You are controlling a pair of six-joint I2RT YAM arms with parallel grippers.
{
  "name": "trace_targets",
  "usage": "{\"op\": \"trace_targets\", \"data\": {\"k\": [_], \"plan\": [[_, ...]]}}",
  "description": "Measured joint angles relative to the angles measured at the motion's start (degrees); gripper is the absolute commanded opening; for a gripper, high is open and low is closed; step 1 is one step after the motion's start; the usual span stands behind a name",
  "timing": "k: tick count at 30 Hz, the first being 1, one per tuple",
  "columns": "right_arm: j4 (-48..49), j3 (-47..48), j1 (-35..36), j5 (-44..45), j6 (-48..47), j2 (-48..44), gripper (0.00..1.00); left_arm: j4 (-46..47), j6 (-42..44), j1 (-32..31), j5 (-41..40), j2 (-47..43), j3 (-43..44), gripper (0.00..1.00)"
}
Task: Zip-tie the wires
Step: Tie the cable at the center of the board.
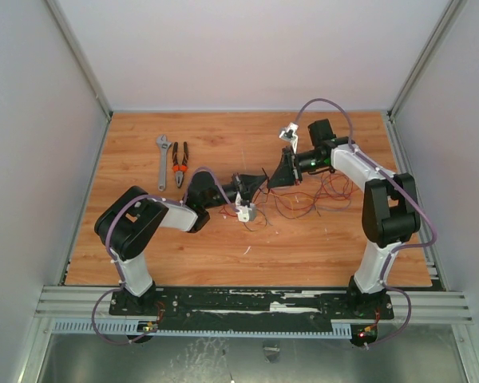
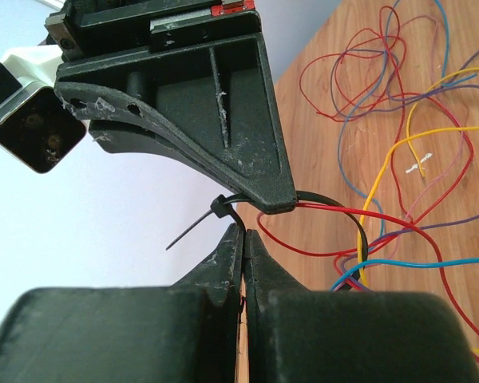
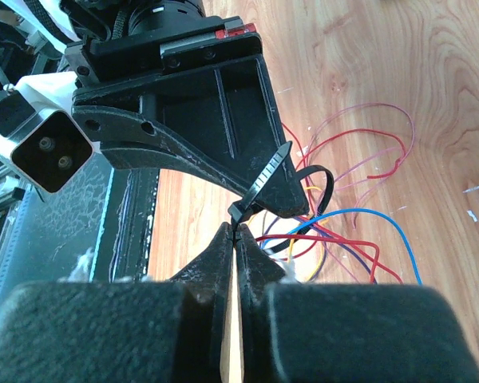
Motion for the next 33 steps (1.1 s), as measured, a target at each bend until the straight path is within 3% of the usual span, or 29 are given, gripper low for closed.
{"op": "trace_targets", "data": {"k": [9,22,33], "plan": [[1.79,0.0,0.0,0.83,2.1,0.02,0.0,-0.02,-1.09,0.0,-0.76,0.0,0.0,0.0],[5.4,-3.82,-0.02,5.11,3.52,-2.86,0.27,1.77,-8.76,-0.28,-0.79,0.59,-0.07,0.0],[8.59,-9.68,-1.07,11.82,4.35,-7.87,0.39,5.25,-13.4,-0.35,-0.7,2.05,-0.44,0.0]]}}
